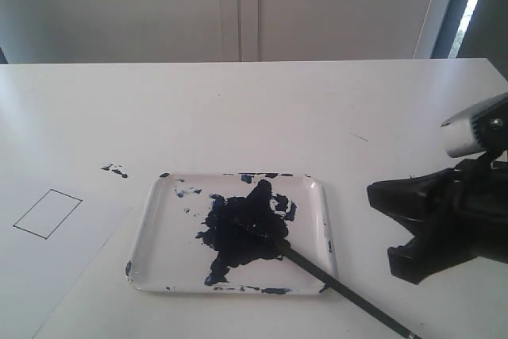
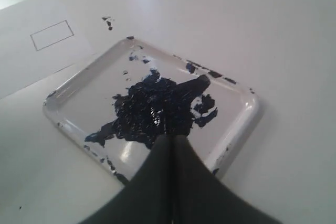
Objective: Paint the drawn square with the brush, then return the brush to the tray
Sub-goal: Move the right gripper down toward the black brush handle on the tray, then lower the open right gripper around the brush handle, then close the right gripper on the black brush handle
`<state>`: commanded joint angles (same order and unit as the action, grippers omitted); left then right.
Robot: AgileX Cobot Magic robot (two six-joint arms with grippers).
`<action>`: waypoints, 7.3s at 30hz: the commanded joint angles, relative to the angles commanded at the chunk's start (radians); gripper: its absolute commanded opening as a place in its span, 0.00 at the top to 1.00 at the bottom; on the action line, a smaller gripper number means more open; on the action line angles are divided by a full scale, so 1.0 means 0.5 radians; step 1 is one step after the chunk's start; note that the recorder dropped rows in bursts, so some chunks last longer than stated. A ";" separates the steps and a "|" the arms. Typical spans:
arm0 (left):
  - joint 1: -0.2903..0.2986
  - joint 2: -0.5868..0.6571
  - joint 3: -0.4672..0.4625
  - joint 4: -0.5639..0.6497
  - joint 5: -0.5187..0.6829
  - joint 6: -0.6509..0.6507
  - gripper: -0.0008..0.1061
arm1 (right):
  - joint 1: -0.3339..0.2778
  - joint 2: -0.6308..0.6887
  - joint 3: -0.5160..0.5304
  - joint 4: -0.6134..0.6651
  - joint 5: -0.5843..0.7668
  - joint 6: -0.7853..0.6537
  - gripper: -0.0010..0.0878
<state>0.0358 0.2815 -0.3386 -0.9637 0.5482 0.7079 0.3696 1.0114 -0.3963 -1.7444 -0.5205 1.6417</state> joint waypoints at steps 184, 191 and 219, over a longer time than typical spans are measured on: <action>0.000 0.000 0.000 0.029 -0.052 0.012 0.99 | 0.679 0.615 0.184 4.252 1.284 -4.713 0.48; 0.000 0.000 0.000 0.029 -0.052 0.012 0.99 | 0.679 0.615 0.216 4.252 1.223 -4.713 0.51; 0.000 0.000 0.000 0.029 -0.052 0.012 0.99 | 0.675 0.615 0.216 4.256 1.214 -4.713 0.70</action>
<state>0.0358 0.2815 -0.3386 -0.9491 0.5224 0.7138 0.7070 1.3189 -0.2885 0.3836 0.0864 -0.7149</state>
